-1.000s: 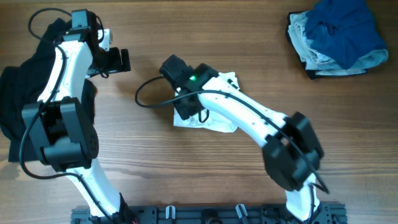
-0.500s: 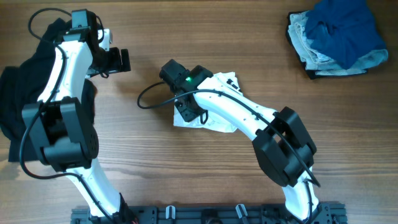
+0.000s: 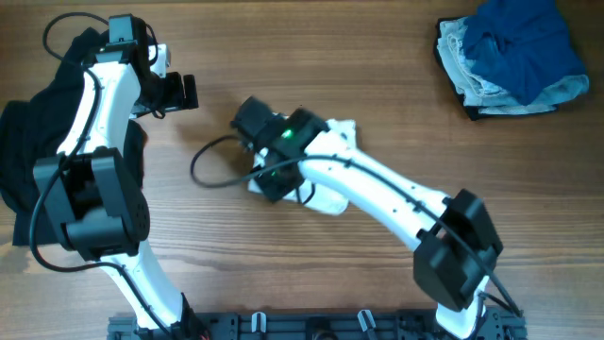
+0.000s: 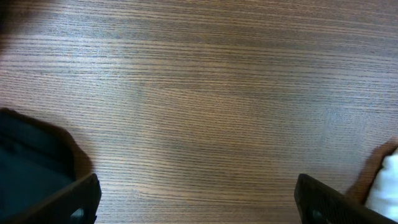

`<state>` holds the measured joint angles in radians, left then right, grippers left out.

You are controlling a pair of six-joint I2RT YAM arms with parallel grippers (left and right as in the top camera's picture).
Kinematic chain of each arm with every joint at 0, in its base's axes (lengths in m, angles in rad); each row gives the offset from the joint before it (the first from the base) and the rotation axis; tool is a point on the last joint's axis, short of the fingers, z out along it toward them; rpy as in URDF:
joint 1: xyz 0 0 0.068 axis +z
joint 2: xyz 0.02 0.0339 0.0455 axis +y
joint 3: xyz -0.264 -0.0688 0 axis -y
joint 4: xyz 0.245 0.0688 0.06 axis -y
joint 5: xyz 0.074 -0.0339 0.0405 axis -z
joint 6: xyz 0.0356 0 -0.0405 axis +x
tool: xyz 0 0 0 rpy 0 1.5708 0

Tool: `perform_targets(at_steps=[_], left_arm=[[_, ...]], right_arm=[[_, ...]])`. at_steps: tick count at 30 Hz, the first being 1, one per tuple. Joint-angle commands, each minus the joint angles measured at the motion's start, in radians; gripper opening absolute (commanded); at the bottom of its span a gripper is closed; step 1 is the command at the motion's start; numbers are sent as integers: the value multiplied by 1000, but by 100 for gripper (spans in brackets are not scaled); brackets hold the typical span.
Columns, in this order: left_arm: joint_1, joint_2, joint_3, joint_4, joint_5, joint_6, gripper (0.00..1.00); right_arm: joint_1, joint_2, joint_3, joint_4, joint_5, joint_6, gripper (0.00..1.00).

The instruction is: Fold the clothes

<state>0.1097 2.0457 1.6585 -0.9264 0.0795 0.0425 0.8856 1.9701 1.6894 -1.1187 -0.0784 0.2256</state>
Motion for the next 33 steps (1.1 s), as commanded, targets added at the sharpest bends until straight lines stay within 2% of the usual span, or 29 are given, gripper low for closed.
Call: perform_targets(at_steps=[1,2,3,4,5,7,12,14,16,20,24,33], left_arm=[[8,12,10,-1,16,-6,100],[8,12,10,-1,16,-6,100],[8,12,10,-1,16,-6,100],[8,12,10,-1,16,-6,100],[8,12,10,-1,16,-6,100],[8,12,10,0,16,-6,100],[8,12,10,0,16,-6,100],[8,12,10,0,16,-6,100],[8,12,10,3,16,-6,100],[8,12,10,12,16,-6,100],[8,12,10,19,16,-6,100],[8,12,10,25,16,-6,100]], right_arm=[[72,3,3,-10,-56,9,4],[79,3,3,-15,-52,8,4],[84,3,3,-23,-49,2,10],[87,3,3,-32,-50,-18,23],[87,3,3,-45,-48,-26,41],[80,2,5,-61,-49,-41,53],[12,-45,34,-68,-43,-37,57],[-51,-75,65,-67,-9,-8,69],[-124,-91,82,-57,8,-9,74],[-296,-61,82,-21,5,-68,75],[-399,6,81,-16,-79,-153,73],[-418,69,43,-26,-301,-357,68]])
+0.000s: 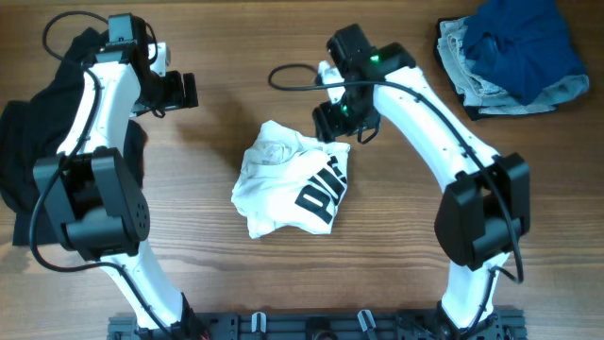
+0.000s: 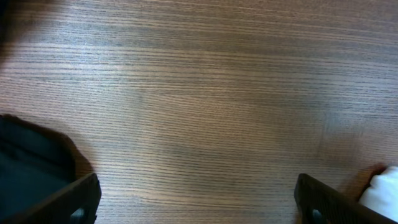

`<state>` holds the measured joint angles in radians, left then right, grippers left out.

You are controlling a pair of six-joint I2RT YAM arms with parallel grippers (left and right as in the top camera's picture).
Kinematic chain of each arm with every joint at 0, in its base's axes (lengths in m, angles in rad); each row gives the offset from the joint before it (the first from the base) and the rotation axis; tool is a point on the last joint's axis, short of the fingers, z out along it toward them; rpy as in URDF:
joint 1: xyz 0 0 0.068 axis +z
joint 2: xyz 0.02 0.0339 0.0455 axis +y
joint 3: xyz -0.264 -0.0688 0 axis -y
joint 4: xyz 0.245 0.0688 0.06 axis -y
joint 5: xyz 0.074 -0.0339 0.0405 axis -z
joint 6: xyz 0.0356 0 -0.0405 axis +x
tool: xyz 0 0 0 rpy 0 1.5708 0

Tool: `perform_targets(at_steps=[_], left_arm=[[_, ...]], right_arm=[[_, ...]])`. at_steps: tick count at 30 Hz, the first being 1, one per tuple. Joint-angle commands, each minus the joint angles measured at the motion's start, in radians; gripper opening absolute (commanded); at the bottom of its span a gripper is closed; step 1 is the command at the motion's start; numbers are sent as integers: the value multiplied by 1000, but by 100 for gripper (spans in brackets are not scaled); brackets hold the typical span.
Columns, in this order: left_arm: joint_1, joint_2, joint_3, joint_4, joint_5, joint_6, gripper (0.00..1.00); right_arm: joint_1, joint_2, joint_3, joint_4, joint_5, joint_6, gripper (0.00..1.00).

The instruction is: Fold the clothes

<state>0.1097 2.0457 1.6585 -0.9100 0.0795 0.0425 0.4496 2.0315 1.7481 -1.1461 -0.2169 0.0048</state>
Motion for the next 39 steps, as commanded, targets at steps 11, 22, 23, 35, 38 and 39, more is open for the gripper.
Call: perform_targets(at_steps=[11,22,23,35,38,39], left_arm=[[8,12,10,10,16,-6,100],[8,12,10,10,16,-6,100],[8,12,10,10,16,-6,100],[8,12,10,22,16,-6,100],[8,12,10,22,16,-6,100],[8,12,10,22,16,-6,100]], right_arm=[[18,9,-170,127,-183,-136,54],[18,9,-218,229,-234,-90,4],[18,9,-218,235,-234,-82,4],[38,-1,7,230,-368,-79,4],[73,0,9,250,-345,-80,4],[88,3,9,265,-324,-80,4]])
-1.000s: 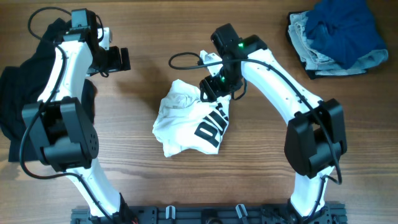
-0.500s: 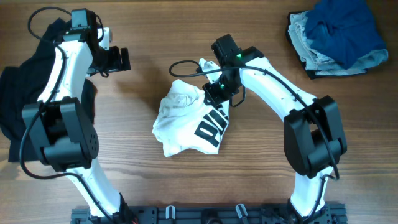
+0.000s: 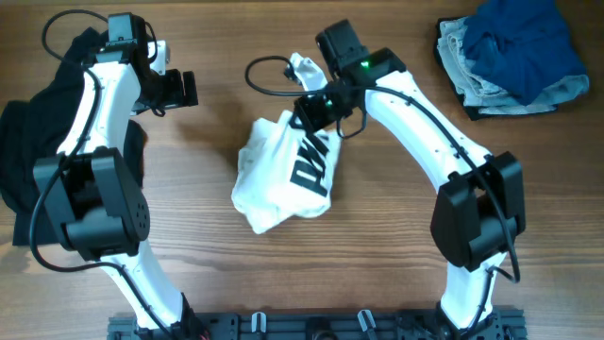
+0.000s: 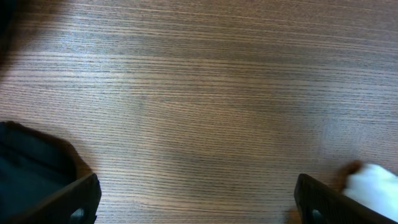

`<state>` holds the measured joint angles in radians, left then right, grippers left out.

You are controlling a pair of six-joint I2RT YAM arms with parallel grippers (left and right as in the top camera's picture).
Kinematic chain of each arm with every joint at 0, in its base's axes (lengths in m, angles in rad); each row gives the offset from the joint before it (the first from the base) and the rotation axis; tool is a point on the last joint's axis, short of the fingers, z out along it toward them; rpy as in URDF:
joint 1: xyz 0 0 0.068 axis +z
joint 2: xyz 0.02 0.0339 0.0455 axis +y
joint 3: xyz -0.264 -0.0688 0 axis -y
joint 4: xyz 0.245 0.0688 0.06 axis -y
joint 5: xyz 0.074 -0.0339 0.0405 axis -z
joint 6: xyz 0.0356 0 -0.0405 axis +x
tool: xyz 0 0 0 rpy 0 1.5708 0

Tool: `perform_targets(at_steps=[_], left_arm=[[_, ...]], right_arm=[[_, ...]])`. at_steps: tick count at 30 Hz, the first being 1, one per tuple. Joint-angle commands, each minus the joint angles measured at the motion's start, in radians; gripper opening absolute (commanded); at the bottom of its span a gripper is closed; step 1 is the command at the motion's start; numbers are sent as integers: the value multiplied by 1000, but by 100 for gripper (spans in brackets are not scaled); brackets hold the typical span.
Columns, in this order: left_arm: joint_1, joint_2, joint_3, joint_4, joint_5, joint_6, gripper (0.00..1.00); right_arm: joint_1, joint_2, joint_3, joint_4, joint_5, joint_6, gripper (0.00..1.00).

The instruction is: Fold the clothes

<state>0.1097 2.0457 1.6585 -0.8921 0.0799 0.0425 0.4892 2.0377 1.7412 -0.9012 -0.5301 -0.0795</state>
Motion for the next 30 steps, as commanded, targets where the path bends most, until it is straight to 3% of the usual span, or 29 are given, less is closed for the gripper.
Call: perform_targets(at_steps=[1,6,7,9,12,14,18,22,24,26,28,30], left_arm=[[8,12,10,4,16,-6,100],[8,12,10,3,16,-6,100],[8,12,10,2,16,-6,100],[8,12,10,2,16,-6,100],[8,12,10,2,16,-6,100],[8,12,10,0,16,-6,100],[8,12,10,-1,16,-6,100],[8,12,10,-1,16,-6,100],[8,12,10,-1,16,-6,100],[8,12,10,-1,16,-6,100],[8,12,10,-2,16,-6,100],[8,12,10,-2,16,-6,100]], right_arm=[[56,-2,16,29,-2,5,4],[83,7,15,69,29,27,5],[84,10,15,71,29,27,13],[84,20,15,66,29,26,52],[84,24,16,46,49,27,81],[79,13,23,19,84,40,89],[68,-20,64,-100,143,82,92],[77,-23,51,-217,156,82,87],[89,-21,4,-225,156,83,75],[103,-20,-51,-208,157,82,48],[114,-18,-103,-187,157,83,10],[120,-18,-147,-163,157,83,4]])
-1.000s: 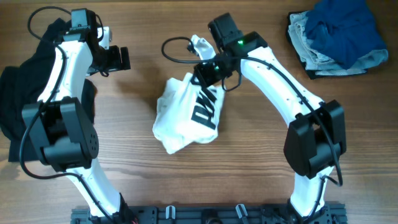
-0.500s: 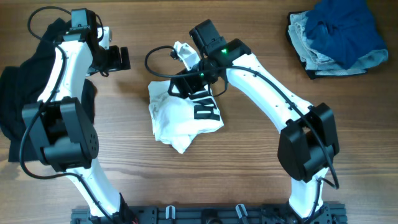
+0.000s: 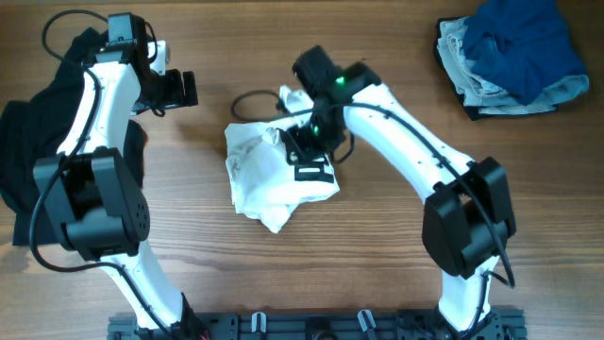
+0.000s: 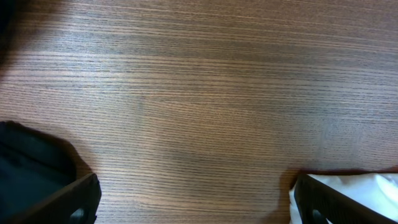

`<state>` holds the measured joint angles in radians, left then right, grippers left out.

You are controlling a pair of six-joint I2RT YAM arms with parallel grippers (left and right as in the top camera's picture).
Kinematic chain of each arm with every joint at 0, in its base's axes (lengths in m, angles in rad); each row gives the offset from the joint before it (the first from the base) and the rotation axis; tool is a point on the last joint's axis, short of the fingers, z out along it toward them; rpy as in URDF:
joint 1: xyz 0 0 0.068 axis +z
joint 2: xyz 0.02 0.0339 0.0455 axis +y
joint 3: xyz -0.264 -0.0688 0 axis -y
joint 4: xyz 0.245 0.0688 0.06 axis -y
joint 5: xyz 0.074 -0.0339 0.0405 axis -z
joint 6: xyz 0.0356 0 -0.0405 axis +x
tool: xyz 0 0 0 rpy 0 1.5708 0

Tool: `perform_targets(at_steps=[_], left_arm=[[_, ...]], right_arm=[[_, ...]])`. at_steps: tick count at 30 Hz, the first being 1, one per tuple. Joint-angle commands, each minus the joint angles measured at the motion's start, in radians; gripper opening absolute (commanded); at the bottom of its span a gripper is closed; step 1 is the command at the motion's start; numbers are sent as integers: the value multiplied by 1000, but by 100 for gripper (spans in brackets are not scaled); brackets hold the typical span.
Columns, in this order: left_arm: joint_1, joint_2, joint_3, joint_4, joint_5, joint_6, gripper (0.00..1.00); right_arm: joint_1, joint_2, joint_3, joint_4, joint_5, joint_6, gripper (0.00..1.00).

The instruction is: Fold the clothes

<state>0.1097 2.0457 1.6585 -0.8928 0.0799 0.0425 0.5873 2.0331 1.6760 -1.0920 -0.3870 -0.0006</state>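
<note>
A crumpled white T-shirt (image 3: 267, 177) lies mid-table with its print hidden; its edge shows in the left wrist view as white cloth (image 4: 356, 184) at the lower right. My right gripper (image 3: 304, 157) rests on the shirt's right side, fingers apart, with nothing seen pinched between them. At the upper left my left gripper (image 3: 176, 94) hangs open over bare wood, left of the shirt. In its own view the left gripper (image 4: 199, 208) holds nothing.
A pile of black clothes (image 3: 21, 142) lies along the left edge, under the left arm, and shows as dark cloth (image 4: 28, 168) in the left wrist view. A folded stack of blue and grey clothes (image 3: 510, 52) sits at the top right corner.
My right gripper has come down and left from holding the shirt raised. The shirt now lies in a heap further left, print hidden, with the gripper's fingers apart on it. The left arm has not moved.
At first my right arm lay low across the table's middle, covering the shirt. Then it held the shirt's top right corner with the print facing up. Then the shirt hung lifted toward the back. Now it lies bunched left of centre.
</note>
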Motion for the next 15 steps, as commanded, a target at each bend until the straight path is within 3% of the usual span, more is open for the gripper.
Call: perform_targets(at_steps=[1,8,15], left_arm=[[8,12,10,-1,16,-6,100],[8,12,10,-1,21,-6,100],[8,12,10,-2,21,-6,100]], right_arm=[[23,-13,-106,43,14,6,4],[2,-11,-272,193,215,114,4],[-121,-10,-336,312,337,157,4]])
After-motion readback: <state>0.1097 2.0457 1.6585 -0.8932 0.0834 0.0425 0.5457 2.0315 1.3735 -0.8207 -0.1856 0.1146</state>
